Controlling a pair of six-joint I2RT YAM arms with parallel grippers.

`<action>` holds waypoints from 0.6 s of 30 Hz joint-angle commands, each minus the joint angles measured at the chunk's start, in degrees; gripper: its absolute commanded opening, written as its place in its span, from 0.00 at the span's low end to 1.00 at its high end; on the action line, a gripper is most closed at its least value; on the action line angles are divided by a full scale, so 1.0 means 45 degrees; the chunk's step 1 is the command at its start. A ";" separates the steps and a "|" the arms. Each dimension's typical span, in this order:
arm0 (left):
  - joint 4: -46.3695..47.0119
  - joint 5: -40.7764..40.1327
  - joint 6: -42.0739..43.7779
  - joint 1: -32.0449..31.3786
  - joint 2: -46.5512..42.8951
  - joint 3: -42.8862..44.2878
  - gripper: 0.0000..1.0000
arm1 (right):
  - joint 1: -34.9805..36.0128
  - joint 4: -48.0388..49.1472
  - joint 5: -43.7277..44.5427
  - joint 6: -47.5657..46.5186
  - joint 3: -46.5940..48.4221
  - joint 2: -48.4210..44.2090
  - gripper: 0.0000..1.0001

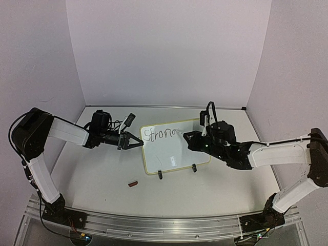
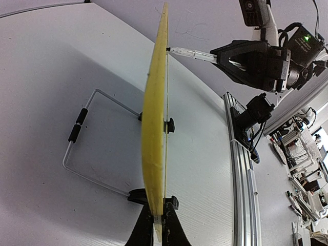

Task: Write a sentence on the whiteboard

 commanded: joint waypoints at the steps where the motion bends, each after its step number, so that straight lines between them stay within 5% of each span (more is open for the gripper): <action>1: -0.0688 -0.0178 0.0614 -0.0268 -0.0088 0.0202 0.00 | -0.0092 -0.0047 0.0195 0.0087 0.0108 0.0050 0.00; 18: -0.0688 -0.0178 0.0614 -0.0287 -0.0079 0.0222 0.00 | -0.0004 0.0011 -0.0308 0.0881 -0.0917 -0.0100 0.00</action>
